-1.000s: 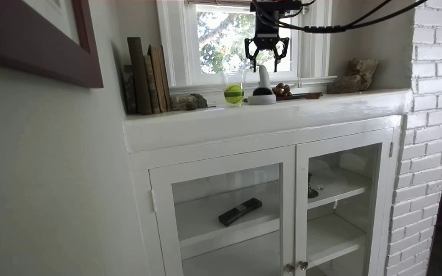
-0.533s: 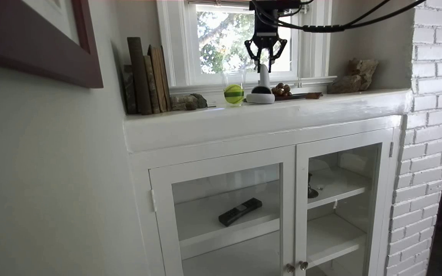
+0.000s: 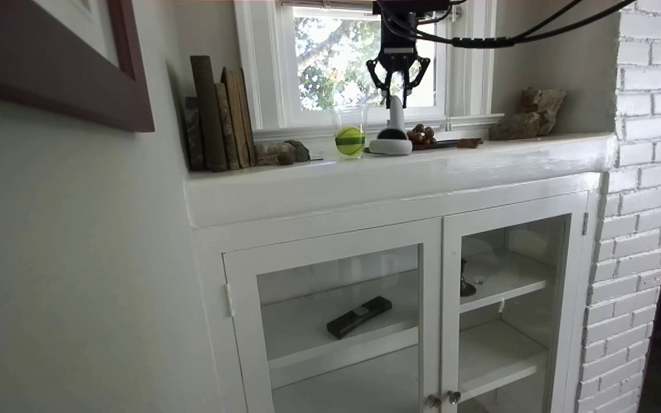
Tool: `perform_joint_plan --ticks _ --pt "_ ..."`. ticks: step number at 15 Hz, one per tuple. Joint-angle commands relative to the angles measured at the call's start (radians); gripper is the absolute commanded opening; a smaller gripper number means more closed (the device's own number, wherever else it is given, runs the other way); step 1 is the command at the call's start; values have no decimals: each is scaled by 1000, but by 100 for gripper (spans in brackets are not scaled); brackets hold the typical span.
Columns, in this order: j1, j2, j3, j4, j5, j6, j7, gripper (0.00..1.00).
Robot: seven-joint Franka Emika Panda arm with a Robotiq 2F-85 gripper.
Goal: Move the white object to the right
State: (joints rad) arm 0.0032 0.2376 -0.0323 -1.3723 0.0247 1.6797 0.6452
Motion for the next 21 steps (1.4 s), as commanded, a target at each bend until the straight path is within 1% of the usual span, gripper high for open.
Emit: perform_joint_plan --ticks 1,4,10,16,19,21 --pt "9 11 -15 50 -19 -52 26 8" --pt "6 5 -24 69 -27 -85 23 8" --pt "-14 -29 -52 125 -35 -232 -1 8" --pt "-68 -83 -126 166 -76 -348 -20 8" --pt "-104 -97 -168 183 -83 -369 -35 8" --pt "-127 -101 -195 180 -84 -357 -41 8"
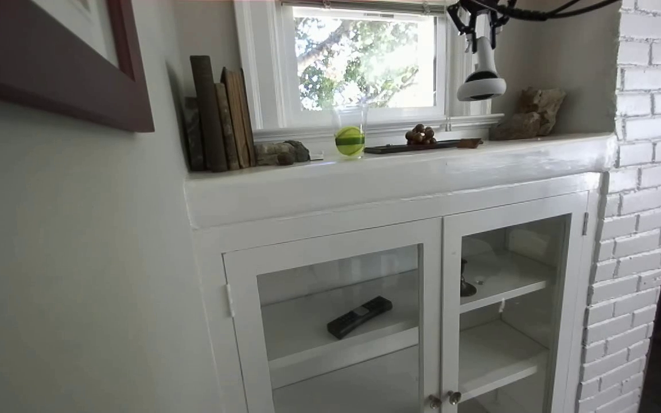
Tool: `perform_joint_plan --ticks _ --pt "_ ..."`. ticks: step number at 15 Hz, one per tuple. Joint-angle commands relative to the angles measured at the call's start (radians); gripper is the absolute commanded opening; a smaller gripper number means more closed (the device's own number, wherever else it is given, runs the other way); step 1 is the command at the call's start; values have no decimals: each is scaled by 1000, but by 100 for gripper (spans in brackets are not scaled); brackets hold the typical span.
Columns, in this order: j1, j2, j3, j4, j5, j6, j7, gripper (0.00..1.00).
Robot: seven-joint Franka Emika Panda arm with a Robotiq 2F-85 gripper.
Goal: Move the white object to the right
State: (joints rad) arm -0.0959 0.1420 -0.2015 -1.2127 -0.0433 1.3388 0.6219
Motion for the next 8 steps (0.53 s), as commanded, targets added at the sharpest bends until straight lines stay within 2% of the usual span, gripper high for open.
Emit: perform_joint_plan --ticks 1,8 --pt "-41 -7 -39 18 -14 -6 -22 8" --pt "-126 26 -120 25 -10 59 -109 8"
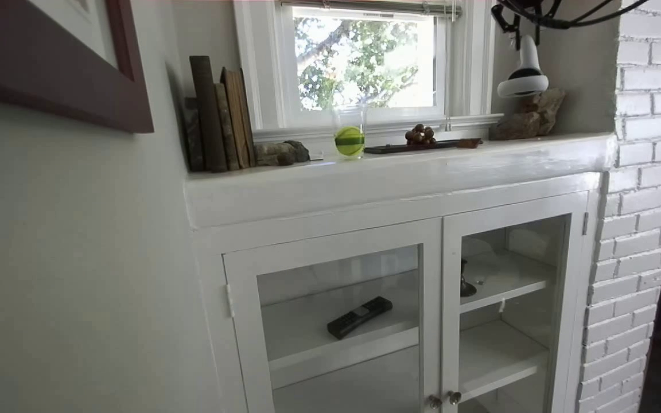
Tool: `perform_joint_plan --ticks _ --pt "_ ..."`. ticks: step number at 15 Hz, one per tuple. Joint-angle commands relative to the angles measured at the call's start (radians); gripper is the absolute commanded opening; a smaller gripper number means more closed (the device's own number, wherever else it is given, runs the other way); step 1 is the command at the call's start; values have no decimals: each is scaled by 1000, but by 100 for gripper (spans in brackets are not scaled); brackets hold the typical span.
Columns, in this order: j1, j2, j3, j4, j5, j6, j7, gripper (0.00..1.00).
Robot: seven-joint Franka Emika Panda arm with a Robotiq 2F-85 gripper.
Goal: Move the white object to the right
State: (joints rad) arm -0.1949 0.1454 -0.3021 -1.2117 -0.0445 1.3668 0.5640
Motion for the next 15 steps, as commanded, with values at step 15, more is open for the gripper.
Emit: perform_joint_plan --ticks 15 --pt "-196 234 -64 175 160 199 -145 8"
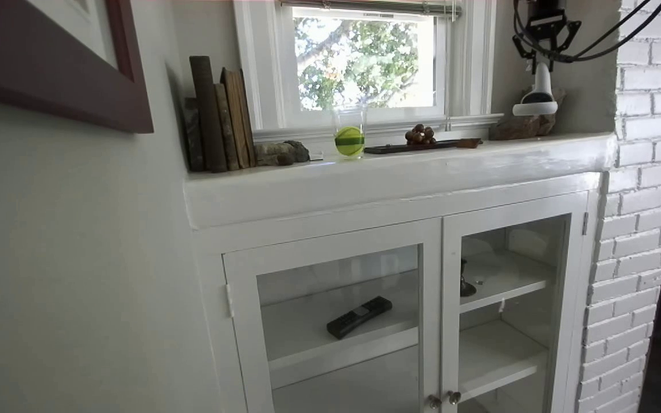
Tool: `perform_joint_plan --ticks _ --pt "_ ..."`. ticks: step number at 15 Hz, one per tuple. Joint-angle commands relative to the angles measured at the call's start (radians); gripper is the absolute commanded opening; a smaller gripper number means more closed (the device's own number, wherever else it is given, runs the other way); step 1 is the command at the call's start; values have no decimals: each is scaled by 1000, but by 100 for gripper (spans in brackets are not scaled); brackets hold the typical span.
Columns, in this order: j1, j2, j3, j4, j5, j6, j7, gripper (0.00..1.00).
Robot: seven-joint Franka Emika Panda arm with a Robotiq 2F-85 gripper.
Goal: Move the white object to the right
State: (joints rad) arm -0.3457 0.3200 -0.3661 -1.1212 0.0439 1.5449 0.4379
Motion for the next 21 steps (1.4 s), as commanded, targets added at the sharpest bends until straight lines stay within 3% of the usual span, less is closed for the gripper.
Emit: perform_joint_plan --ticks 1,3,4,5,12,13,21 --pt "-53 71 3 93 81 39 -21 8" --pt "-62 87 7 111 90 69 -23 8" --pt "-39 50 1 43 50 57 -2 8" --pt "-40 55 1 46 50 61 -3 33" --pt "-38 59 1 46 50 61 -2 33" --pt "-38 59 1 46 50 61 -2 8" --pt "-11 82 5 69 33 38 -3 8"
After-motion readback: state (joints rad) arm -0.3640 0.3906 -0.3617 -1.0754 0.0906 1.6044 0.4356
